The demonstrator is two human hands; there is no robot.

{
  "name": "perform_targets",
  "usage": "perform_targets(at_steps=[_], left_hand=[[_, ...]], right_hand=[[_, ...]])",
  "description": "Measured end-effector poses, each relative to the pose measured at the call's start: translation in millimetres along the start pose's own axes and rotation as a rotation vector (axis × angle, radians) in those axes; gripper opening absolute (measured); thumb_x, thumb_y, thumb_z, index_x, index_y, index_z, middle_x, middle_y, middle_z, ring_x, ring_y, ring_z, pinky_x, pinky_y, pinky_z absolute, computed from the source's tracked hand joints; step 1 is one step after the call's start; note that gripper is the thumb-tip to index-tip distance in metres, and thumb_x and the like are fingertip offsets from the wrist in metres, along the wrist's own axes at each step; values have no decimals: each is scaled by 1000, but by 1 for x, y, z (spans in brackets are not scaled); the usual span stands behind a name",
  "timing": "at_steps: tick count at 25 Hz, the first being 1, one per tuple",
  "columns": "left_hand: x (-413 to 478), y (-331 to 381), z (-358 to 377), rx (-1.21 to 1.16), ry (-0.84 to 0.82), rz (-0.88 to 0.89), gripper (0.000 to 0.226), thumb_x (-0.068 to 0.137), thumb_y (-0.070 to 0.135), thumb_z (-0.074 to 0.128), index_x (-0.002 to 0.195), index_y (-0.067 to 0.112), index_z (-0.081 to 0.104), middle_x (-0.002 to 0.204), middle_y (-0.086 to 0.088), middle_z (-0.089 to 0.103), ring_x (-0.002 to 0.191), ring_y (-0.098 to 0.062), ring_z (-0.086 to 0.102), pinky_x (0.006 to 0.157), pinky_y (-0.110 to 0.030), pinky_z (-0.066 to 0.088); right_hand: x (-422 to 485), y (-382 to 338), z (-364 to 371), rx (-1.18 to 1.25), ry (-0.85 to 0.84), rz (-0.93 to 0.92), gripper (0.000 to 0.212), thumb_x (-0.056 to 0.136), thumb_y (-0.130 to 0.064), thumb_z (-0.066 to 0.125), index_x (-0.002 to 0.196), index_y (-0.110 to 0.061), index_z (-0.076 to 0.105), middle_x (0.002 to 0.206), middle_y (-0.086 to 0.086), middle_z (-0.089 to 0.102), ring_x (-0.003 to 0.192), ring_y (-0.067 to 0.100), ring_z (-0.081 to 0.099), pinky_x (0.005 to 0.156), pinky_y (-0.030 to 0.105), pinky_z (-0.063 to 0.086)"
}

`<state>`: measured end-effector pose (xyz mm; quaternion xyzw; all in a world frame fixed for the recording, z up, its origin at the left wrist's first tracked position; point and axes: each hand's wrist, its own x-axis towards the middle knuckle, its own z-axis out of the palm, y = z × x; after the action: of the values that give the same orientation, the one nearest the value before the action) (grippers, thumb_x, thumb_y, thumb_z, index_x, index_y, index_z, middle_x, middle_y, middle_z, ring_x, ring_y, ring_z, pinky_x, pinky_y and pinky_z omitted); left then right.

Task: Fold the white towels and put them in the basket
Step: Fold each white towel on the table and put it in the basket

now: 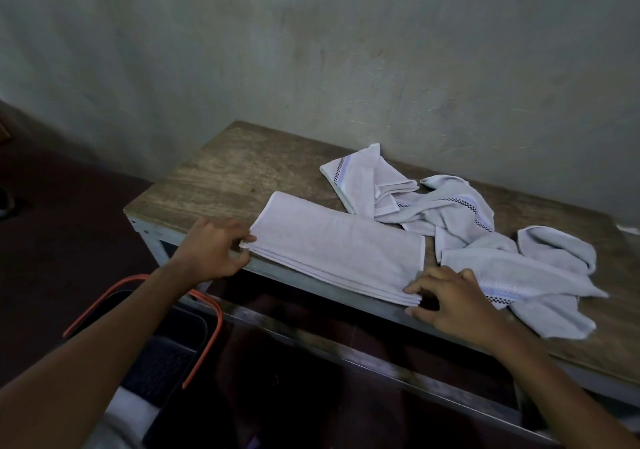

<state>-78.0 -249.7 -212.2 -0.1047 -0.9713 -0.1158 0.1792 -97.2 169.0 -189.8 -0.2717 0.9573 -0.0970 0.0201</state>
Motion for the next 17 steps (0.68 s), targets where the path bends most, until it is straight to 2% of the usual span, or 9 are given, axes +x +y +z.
perform_targets(at_steps=[3, 6, 8, 9, 10, 12, 14, 17], left_hand=[[0, 3, 1, 90, -3, 13, 40, 67, 48, 50, 87, 24, 73, 89, 10, 68, 80, -14, 66, 75, -29, 39], [-1, 2, -1, -69, -2, -38, 38, 67, 47, 57, 92, 23, 71, 90, 9, 67, 80, -13, 65, 76, -34, 50], [-4, 1, -3, -146, -13, -41, 39, 69, 46, 59, 98, 22, 70, 91, 7, 69, 81, -12, 64, 77, -34, 52], [-6, 2, -3, -162, -13, -45, 39, 73, 47, 57, 99, 22, 69, 91, 7, 69, 81, -12, 63, 76, -33, 53], [-7, 5, -4, -169, -3, -82, 38, 77, 48, 54, 100, 22, 69, 90, 7, 68, 80, -11, 63, 73, -31, 52], [-8, 9, -5, -184, 43, -262, 31, 84, 47, 52, 95, 23, 66, 84, 6, 66, 77, -13, 61, 68, -29, 49], [-3, 11, -2, -236, 11, -493, 29, 85, 49, 51, 84, 24, 64, 78, 6, 64, 76, -15, 60, 68, -31, 49], [6, 12, 4, -289, -119, -664, 42, 79, 63, 49, 73, 23, 60, 75, 3, 64, 76, -18, 61, 73, -35, 53]], right_hand=[[3, -2, -7, -22, -29, -7, 27, 77, -49, 66, 103, -41, 63, 103, -21, 53, 98, -7, 40, 78, 27, 18], [10, -8, -11, -10, 48, -46, 21, 79, -52, 64, 95, -39, 65, 96, -19, 54, 97, -5, 44, 78, 21, 22], [16, -17, -9, 19, 23, -81, 17, 81, -52, 60, 85, -36, 65, 89, -16, 54, 96, -1, 48, 83, 14, 22], [20, -22, -8, 30, -18, -88, 20, 82, -53, 58, 80, -34, 63, 86, -15, 55, 94, 0, 49, 87, 15, 23], [27, -27, -10, 47, -48, -81, 23, 82, -55, 56, 76, -33, 62, 84, -14, 55, 92, 0, 50, 93, 23, 26], [56, -41, -16, 101, -27, -62, 24, 80, -54, 53, 73, -33, 61, 79, -15, 55, 86, 2, 51, 93, 36, 33], [99, -60, -22, 162, -2, -80, 14, 82, -42, 58, 75, -31, 63, 78, -14, 58, 80, 4, 53, 86, 36, 42], [176, -94, -20, 247, -59, -108, 8, 84, -29, 60, 79, -27, 66, 78, -15, 64, 81, 9, 61, 85, 35, 48]])
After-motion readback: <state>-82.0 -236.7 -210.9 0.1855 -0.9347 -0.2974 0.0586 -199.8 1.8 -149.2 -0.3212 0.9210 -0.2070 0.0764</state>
